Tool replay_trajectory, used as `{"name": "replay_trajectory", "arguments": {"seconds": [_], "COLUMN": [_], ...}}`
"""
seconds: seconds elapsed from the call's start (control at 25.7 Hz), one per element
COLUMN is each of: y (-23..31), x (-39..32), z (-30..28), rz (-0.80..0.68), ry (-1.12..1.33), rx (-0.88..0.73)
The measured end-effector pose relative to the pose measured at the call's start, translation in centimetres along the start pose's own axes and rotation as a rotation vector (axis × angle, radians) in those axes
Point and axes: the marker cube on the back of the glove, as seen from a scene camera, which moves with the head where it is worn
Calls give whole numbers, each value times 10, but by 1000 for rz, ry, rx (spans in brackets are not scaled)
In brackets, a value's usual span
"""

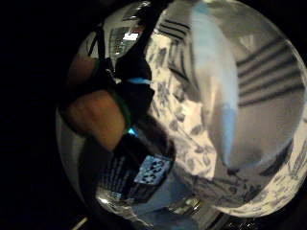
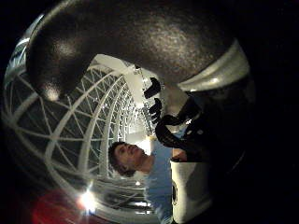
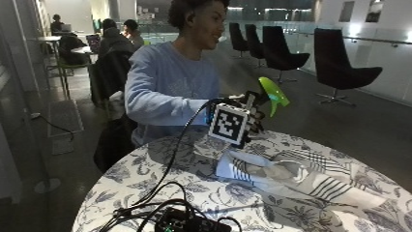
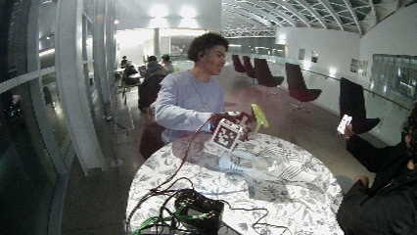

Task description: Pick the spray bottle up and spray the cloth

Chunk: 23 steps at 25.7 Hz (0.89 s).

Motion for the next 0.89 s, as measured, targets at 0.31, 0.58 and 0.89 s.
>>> {"name": "replay_trajectory", "arguments": {"seconds": [0.31, 0.58, 0.89], "y": [-21, -69, -80], "x": [-15, 1, 26], "z": [65, 132, 167], "rz": [-417, -538, -554], "ry": [122, 133, 156], "rx": [83, 49, -62]}}
